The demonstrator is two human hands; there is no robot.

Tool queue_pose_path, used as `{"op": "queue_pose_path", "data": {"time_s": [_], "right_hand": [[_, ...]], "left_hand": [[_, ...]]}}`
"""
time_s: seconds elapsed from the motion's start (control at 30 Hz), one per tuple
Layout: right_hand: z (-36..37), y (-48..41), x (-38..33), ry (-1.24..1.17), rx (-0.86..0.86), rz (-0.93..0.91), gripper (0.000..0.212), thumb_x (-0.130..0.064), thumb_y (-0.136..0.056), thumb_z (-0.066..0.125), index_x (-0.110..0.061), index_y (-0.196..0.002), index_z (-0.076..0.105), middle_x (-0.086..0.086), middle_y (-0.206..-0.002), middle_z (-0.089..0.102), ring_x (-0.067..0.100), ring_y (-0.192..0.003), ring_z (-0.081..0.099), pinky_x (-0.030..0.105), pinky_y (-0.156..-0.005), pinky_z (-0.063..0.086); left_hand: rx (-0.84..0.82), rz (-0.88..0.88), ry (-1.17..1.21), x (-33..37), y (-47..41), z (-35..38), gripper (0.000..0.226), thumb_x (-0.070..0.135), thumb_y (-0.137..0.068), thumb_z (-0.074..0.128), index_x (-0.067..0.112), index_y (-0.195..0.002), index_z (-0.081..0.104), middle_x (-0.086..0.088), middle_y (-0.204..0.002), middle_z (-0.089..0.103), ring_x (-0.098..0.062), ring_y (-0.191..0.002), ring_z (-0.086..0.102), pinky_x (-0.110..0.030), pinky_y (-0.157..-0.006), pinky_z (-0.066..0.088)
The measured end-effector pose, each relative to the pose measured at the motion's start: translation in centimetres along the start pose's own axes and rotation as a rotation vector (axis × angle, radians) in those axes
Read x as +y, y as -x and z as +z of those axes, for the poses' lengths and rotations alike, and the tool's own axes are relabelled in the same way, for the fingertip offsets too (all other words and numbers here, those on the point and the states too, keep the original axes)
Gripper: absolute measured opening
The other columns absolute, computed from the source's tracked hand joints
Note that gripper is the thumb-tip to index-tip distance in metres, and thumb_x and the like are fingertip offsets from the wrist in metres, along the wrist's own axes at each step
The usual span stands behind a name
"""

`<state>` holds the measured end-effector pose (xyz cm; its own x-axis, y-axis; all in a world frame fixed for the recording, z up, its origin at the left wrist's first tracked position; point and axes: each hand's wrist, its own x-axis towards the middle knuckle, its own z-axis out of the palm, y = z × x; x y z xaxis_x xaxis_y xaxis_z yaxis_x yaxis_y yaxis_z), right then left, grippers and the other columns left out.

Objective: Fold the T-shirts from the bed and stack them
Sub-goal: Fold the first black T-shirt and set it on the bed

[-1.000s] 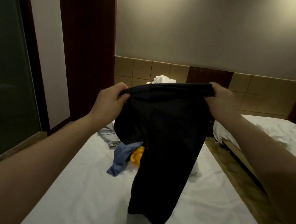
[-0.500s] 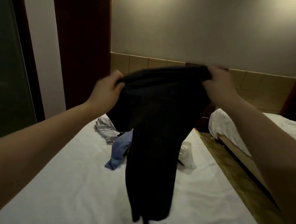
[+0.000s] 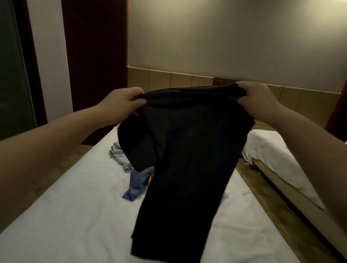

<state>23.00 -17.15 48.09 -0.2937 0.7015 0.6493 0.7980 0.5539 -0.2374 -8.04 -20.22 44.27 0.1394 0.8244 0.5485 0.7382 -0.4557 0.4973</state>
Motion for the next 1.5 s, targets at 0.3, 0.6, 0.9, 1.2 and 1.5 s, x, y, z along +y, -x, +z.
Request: {"op": "queue_pose_path", "data": {"time_s": [0.3, 0.6, 0.9, 1.2, 1.5], "right_hand": [[0.9, 0.9, 1.3, -0.05, -0.039, -0.01, 0.011, -0.012, -0.092, 0.054, -0.018, -0.095, 0.062, -0.007, -0.077, 0.056, 0.007, -0.071, 0.052, 0.019, -0.059, 0.037], [2.1, -0.9, 2.1, 0.156, -0.034, -0.126, 0.018, -0.014, -0.093, 0.051, -0.012, -0.107, 0.062, 0.005, -0.089, 0.063, 0.02, -0.081, 0.057, 0.027, -0.066, 0.038], [9.8, -5.6, 8.3, 0.291, -0.04, -0.086, 0.021, -0.015, -0.095, 0.047, -0.014, -0.113, 0.057, 0.008, -0.091, 0.067, 0.026, -0.08, 0.062, 0.037, -0.07, 0.051], [12.5, -16.2, 11.3, 0.358, 0.161, -0.07, 0.025, -0.016, -0.094, 0.045, -0.01, -0.115, 0.057, 0.014, -0.095, 0.067, 0.035, -0.085, 0.062, 0.033, -0.066, 0.041], [9.2, -13.2, 6.8, 0.339, 0.216, -0.078, 0.027, -0.015, -0.093, 0.045, -0.011, -0.117, 0.056, 0.016, -0.101, 0.066, 0.036, -0.091, 0.06, 0.036, -0.069, 0.042]], "left_hand": [[-0.039, 0.059, -0.089, -0.2, 0.5, -0.7, 0.015, 0.024, -0.088, 0.06, 0.016, -0.101, 0.058, -0.003, -0.093, 0.06, -0.017, -0.086, 0.058, -0.03, -0.077, 0.047], [-0.048, 0.004, -0.199, -1.9, -1.6, 0.6, 0.032, 0.021, -0.084, 0.066, 0.013, -0.114, 0.057, 0.0, -0.1, 0.056, -0.017, -0.096, 0.052, -0.031, -0.083, 0.043], [-0.097, -0.083, -0.222, -8.6, -7.8, 7.6, 0.016, 0.014, -0.094, 0.049, 0.008, -0.102, 0.061, -0.006, -0.09, 0.059, -0.025, -0.088, 0.055, -0.034, -0.076, 0.042], [0.05, -0.072, -0.211, -11.9, -18.2, 8.4, 0.015, 0.015, -0.095, 0.047, 0.008, -0.099, 0.06, -0.008, -0.089, 0.056, -0.026, -0.085, 0.053, -0.029, -0.069, 0.032], [0.124, -0.047, -0.204, -9.0, -13.9, 5.4, 0.017, 0.015, -0.095, 0.048, 0.005, -0.101, 0.06, -0.012, -0.092, 0.058, -0.025, -0.084, 0.052, -0.029, -0.065, 0.032]]}}
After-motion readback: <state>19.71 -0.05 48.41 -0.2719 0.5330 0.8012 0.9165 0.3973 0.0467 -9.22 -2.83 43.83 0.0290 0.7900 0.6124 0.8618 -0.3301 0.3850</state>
